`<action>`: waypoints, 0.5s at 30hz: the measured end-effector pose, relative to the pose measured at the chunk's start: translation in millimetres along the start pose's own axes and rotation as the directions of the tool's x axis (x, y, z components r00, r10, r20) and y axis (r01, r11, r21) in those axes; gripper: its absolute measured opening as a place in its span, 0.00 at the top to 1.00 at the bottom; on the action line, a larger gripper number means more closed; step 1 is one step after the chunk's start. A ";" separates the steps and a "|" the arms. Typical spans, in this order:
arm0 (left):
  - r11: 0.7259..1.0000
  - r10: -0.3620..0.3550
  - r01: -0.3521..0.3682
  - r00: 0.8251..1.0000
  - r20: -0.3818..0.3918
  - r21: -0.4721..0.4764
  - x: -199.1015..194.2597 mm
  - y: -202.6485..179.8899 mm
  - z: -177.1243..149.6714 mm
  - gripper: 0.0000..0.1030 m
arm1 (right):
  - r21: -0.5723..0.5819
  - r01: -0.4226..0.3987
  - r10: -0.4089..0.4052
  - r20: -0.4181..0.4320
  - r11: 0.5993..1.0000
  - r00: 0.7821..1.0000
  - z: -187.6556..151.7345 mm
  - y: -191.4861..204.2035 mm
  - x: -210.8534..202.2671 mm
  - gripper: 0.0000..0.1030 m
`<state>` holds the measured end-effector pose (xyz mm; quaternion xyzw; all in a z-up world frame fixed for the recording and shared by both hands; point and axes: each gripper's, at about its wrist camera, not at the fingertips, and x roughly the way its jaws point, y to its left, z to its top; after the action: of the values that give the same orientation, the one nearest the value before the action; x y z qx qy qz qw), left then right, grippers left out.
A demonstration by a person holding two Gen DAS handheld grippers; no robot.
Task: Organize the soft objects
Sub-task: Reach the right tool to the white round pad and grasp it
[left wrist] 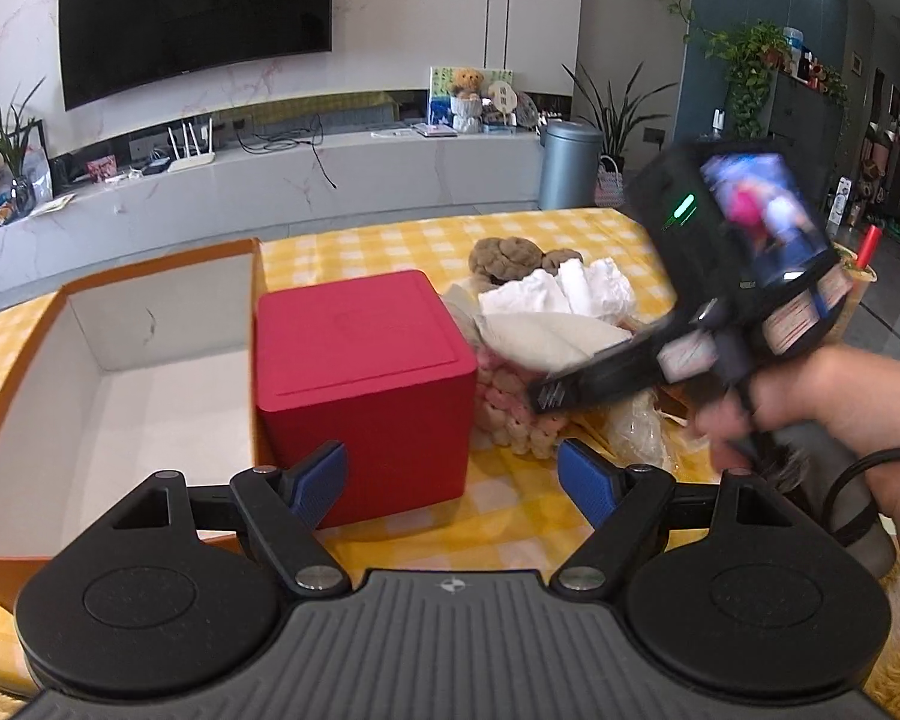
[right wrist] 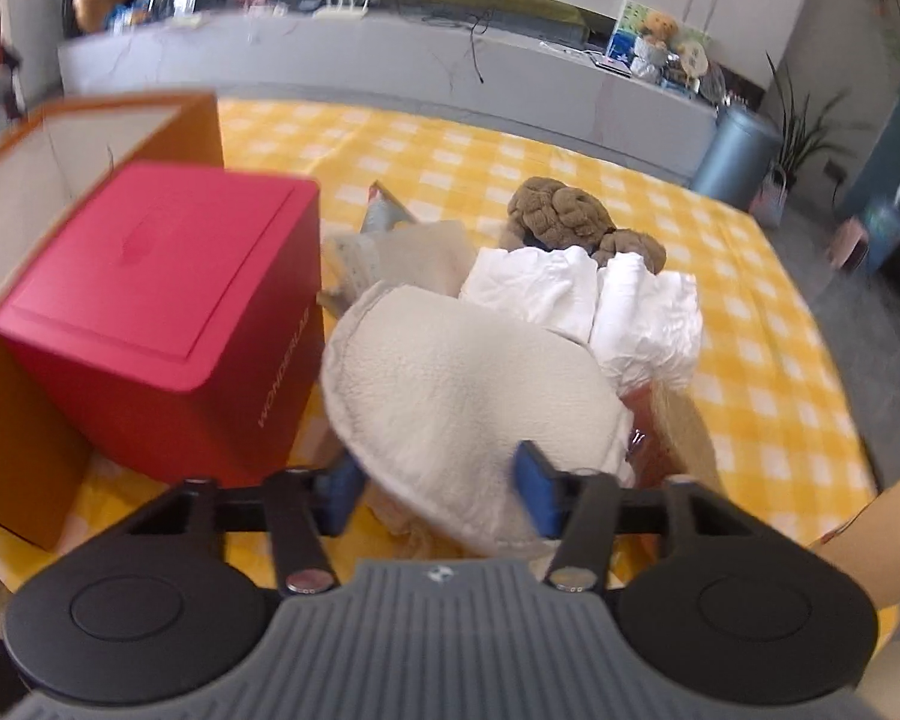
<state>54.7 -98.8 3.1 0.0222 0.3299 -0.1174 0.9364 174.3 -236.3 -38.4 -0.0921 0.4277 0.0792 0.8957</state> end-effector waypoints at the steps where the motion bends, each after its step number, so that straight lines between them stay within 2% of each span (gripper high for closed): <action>1: 1.000 0.000 0.000 1.000 -0.006 0.005 1.7 -1.0 -1.7 0.09 | 0.059 -0.021 0.021 0.013 0.998 1.000 0.0 -7.4 -3.7 0.81; 4: 1.000 0.013 -0.012 1.000 -0.026 0.013 4.6 -1.9 -7.5 0.09 | 0.242 -0.131 0.116 0.076 0.961 0.990 -3.9 -36.3 -17.4 0.97; 8: 1.000 0.019 -0.019 0.999 -0.035 0.012 4.5 -6.4 -11.7 0.09 | 0.315 -0.183 0.132 0.179 0.931 0.975 -15.7 -59.7 -44.6 0.97; 12: 1.000 0.019 -0.018 0.999 -0.044 0.023 5.3 -8.9 -13.9 0.09 | 0.354 -0.301 0.207 0.278 0.885 0.938 -29.5 -79.6 -76.8 0.97; 13: 1.000 0.020 -0.019 0.999 -0.045 0.025 5.7 -9.9 -14.0 0.09 | 0.354 -0.310 0.214 0.285 0.882 0.934 -30.9 -81.7 -80.4 0.97; 15: 0.999 0.019 -0.017 0.999 -0.050 0.028 7.3 -9.3 -14.1 0.09 | 0.363 -0.289 0.193 0.280 0.886 0.941 -32.0 -84.7 -79.5 0.97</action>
<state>49.4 -107.6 -12.1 0.0410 0.3516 -0.1129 0.9284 119.5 -331.0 12.1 0.1567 0.3336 0.1121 0.9228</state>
